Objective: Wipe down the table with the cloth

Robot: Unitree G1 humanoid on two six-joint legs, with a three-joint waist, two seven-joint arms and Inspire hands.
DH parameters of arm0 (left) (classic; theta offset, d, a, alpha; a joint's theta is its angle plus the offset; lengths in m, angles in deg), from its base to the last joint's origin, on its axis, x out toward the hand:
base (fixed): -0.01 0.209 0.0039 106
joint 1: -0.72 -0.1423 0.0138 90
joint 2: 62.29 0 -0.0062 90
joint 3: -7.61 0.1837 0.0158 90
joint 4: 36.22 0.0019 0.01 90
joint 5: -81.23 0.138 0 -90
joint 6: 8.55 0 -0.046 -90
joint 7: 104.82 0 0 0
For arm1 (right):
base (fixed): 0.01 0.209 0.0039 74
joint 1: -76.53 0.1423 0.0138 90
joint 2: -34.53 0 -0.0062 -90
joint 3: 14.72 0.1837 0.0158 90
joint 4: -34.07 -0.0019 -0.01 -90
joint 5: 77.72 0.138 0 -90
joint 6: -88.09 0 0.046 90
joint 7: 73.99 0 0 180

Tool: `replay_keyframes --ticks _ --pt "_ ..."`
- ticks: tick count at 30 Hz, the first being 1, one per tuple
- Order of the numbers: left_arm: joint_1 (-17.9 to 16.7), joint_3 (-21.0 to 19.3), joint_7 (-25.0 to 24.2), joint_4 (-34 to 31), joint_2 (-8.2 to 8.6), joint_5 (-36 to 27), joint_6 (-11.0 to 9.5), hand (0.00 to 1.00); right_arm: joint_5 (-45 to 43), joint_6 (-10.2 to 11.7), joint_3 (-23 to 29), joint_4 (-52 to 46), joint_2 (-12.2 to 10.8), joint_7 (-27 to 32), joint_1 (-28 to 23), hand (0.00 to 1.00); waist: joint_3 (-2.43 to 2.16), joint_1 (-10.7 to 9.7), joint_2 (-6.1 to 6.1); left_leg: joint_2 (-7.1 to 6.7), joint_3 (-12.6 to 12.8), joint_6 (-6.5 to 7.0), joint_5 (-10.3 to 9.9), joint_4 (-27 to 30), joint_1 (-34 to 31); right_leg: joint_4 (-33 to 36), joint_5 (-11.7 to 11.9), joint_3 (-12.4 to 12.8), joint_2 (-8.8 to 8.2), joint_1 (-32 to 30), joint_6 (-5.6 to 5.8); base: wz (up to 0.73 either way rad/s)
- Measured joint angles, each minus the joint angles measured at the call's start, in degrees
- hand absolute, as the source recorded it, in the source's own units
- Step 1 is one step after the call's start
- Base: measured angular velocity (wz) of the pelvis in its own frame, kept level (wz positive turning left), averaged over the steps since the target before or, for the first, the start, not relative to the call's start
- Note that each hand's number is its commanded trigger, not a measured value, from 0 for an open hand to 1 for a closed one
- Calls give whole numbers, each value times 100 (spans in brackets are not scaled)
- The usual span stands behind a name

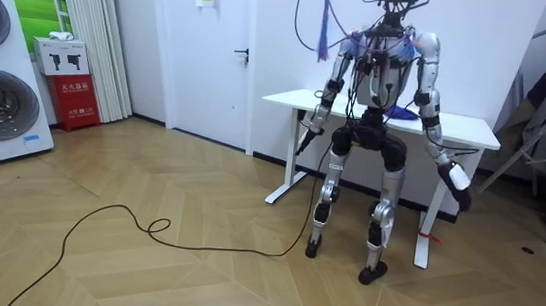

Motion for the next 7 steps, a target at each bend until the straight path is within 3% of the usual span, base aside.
replay_keyframes --ticks 7 --pt "51 316 40 -90 32 247 -8 0 -558 282 -1069 -429 -83 -552 341 0 50 302 89 -11 -161 -1 1 -4 -56 -59 0 -162 2 43 2 11"
